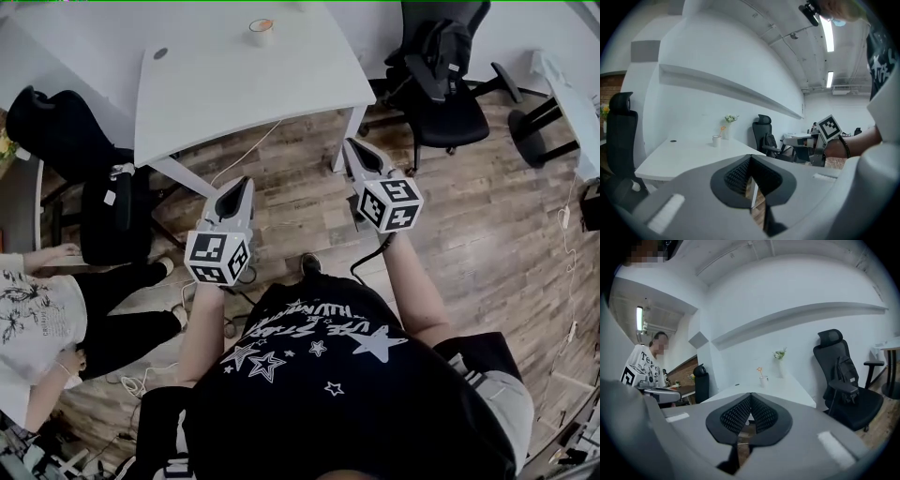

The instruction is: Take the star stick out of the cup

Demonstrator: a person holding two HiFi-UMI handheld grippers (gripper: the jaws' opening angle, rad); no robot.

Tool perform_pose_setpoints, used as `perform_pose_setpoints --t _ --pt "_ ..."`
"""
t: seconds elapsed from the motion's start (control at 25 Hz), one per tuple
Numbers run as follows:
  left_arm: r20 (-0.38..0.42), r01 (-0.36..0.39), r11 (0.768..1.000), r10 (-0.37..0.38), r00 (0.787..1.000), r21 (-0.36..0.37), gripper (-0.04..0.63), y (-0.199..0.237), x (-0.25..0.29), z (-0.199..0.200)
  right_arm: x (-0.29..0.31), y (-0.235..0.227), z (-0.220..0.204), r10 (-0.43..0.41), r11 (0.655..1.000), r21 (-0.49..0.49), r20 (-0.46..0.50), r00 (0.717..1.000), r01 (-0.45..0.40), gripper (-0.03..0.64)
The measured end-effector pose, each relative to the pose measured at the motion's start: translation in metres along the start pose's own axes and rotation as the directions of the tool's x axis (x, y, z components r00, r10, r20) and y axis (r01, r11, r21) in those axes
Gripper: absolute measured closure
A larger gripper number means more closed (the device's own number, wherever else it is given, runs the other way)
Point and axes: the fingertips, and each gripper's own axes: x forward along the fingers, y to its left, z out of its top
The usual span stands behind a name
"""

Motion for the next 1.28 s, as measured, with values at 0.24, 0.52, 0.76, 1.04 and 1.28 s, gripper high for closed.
perform_pose_setpoints --t 0.24,0.52,0.76,1.04,1.28 --pt "0.005 -0.036 0.999 0.036 0.999 0.001 0.592 0.009 0.032 0.012 0.032 -0.023 0.020 0.040 0.999 0.000 0.003 0.999 -0.040 0.603" --pt "-0.007 -0.056 0.998 0.056 0.998 -0.025 0.592 0.021 0.052 0.014 0.056 -0.033 0.021 0.055 0.998 0.013 -0.008 0.998 -0.055 0.603" --pt "-0.024 -0.044 0.998 0.043 0.999 -0.041 0.592 0.034 0.074 0.006 0.074 -0.047 0.018 0.025 0.999 0.033 0.004 1.000 -0.026 0.601" --pt "-0.020 -0.017 0.999 0.016 1.000 -0.049 0.592 0.067 0.123 0.013 0.123 -0.063 0.026 0.007 1.000 0.014 -0.011 1.000 -0.007 0.601" --pt "-0.028 0.000 1.000 0.000 1.000 -0.017 0.592 0.112 0.165 0.034 0.189 -0.066 0.048 0.010 1.000 0.003 -0.017 1.000 -0.010 0.574"
